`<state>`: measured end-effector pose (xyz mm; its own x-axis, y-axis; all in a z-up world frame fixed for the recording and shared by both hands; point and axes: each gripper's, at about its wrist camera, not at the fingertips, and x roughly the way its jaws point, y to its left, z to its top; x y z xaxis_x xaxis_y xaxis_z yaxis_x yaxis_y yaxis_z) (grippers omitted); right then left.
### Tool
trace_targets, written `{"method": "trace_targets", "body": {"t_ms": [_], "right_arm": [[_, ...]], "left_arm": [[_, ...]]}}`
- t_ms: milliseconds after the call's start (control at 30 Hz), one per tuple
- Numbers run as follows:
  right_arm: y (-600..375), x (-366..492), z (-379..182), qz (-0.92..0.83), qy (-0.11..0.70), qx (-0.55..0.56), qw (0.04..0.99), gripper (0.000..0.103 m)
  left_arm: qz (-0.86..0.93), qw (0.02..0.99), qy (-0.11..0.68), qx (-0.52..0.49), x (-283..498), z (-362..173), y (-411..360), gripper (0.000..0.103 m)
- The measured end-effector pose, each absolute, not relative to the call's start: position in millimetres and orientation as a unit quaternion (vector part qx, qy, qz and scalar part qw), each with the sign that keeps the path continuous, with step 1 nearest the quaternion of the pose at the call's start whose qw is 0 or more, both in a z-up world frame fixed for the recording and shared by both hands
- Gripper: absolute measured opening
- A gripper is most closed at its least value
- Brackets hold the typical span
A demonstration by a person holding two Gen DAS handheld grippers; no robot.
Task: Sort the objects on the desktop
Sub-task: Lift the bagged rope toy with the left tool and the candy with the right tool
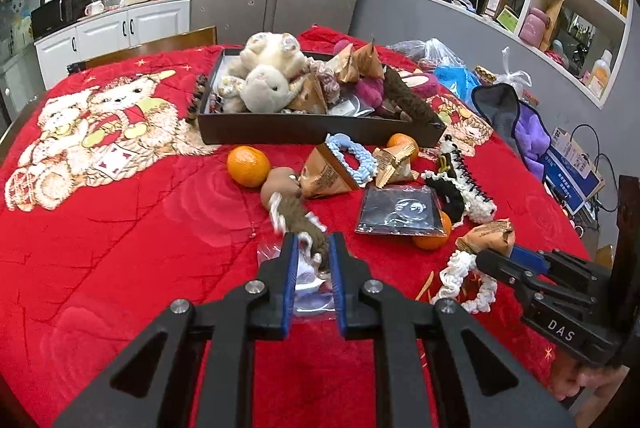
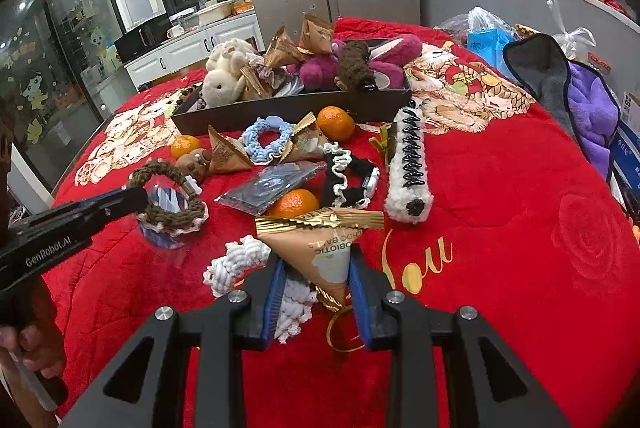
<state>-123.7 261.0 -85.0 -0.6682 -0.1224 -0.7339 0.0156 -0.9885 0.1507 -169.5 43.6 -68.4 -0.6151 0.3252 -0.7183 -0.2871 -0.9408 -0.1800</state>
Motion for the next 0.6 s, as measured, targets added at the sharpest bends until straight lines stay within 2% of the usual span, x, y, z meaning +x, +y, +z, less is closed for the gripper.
{"method": "trace_targets", "body": {"t_ms": [400,467,533,600], "right_arm": [[251,-119,-83,-0.910,-0.060,0.407,0.052,0.031],[251,-119,-84,-0.909,-0.063,0.408,0.055,0.031],[252,-120,-85,-0.908,-0.066,0.410,0.058,0.031],[251,-121,-86,-0.908,-0.065,0.411,0.059,0.031]], "left_arm": [[0.882,0.169,-0.026,-0.440,-173,-91,40,0.017],[0.879,0.168,-0.025,-0.446,-175,-95,40,0.025],[0.879,0.164,-0.022,-0.447,-177,-98,40,0.042],[0.879,0.157,-0.018,-0.450,-180,-101,41,0.046]]}}
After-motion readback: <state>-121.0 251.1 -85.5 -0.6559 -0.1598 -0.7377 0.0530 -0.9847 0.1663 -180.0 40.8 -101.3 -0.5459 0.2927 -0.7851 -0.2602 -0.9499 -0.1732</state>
